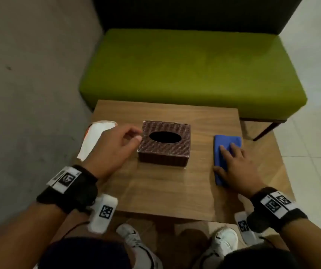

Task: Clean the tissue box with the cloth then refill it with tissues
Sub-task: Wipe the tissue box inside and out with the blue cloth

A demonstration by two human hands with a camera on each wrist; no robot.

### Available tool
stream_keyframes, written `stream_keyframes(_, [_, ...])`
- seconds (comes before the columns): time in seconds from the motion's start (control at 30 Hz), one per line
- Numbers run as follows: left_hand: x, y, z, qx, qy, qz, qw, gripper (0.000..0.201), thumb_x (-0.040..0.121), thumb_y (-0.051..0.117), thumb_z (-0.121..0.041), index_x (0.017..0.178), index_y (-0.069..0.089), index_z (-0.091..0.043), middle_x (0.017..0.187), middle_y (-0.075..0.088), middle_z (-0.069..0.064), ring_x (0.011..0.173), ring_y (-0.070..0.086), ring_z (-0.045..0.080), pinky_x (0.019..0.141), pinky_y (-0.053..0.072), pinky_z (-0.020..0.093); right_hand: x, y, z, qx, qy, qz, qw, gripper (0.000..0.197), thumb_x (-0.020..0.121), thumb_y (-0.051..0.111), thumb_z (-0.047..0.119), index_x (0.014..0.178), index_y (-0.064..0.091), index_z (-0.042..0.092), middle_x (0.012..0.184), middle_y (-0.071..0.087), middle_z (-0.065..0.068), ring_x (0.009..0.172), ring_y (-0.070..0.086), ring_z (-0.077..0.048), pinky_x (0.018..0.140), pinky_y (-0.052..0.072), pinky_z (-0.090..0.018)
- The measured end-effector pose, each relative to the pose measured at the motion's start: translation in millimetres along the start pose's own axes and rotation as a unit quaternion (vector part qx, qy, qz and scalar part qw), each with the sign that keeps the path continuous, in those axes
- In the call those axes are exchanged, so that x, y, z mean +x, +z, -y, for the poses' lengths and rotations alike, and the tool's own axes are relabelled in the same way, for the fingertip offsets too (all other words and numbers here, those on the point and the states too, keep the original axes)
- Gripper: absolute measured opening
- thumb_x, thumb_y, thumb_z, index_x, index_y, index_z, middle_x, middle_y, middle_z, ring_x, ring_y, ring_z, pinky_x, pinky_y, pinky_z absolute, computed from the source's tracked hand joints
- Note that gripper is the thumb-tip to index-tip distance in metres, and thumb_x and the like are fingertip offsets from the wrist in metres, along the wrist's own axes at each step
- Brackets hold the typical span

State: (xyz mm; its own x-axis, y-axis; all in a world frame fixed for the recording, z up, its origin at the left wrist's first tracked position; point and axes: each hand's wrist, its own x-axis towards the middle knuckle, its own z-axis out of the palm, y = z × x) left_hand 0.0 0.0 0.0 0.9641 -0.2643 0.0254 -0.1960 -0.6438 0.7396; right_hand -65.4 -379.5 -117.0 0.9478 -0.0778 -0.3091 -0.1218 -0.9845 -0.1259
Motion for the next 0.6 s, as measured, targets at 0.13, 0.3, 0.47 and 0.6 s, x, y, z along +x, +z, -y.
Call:
stream_keyframes(0.13, [28, 22, -8, 0.12, 0.104, 0.075, 0.984, 0.034, 0.105, 0.056, -0.031, 0.134, 0.067, -0.017, 0.131, 0.069, 0.003, 0.123, 0.062, 0.02, 0.103, 0.047, 0.036, -18, 2, 12, -0.015, -0.007, -0.034, 0.999, 0.058, 0.102, 0.059, 0.041, 0.155, 0.044, 0.023, 0.156, 0.042, -0.016, 0.137, 0.043, -0.042, 0.113, 0.043, -0.051])
stream_keyframes(0.3, [52, 41, -15, 0.263, 0.119, 0.162, 0.944, 0.043, 0.107, 0.06, -0.035, 0.148, 0.058, -0.024, 0.15, 0.06, 0.001, 0.143, 0.049, 0.026, 0.115, 0.031, 0.044, -53, 4, 30, -0.032, -0.026, -0.074, 0.996, 0.037, 0.094, 0.056, 0.017, 0.129, 0.06, 0.026, 0.128, 0.054, -0.009, 0.11, 0.051, -0.035, 0.094, 0.046, -0.046])
stream_keyframes(0.47, [48, 47, -15, 0.283, 0.117, 0.17, 0.937, 0.051, 0.101, 0.068, -0.041, 0.148, 0.058, -0.025, 0.149, 0.057, 0.0, 0.142, 0.046, 0.025, 0.114, 0.031, 0.043, -65, 13, 22, 0.15, -0.011, -0.099, 0.984, 0.045, 0.088, 0.062, 0.001, 0.126, 0.065, 0.024, 0.121, 0.056, -0.01, 0.11, 0.055, -0.037, 0.094, 0.048, -0.044])
stream_keyframes(0.6, [30, 48, -11, 0.277, 0.103, 0.177, 0.939, 0.058, 0.094, 0.074, -0.051, 0.146, 0.061, -0.028, 0.135, 0.059, 0.0, 0.131, 0.051, 0.026, 0.109, 0.042, 0.045, -78, 3, 22, 0.236, 0.001, -0.136, 0.962, 0.057, 0.092, 0.064, 0.003, 0.146, 0.055, 0.021, 0.137, 0.057, -0.01, 0.12, 0.058, -0.032, 0.096, 0.049, -0.042])
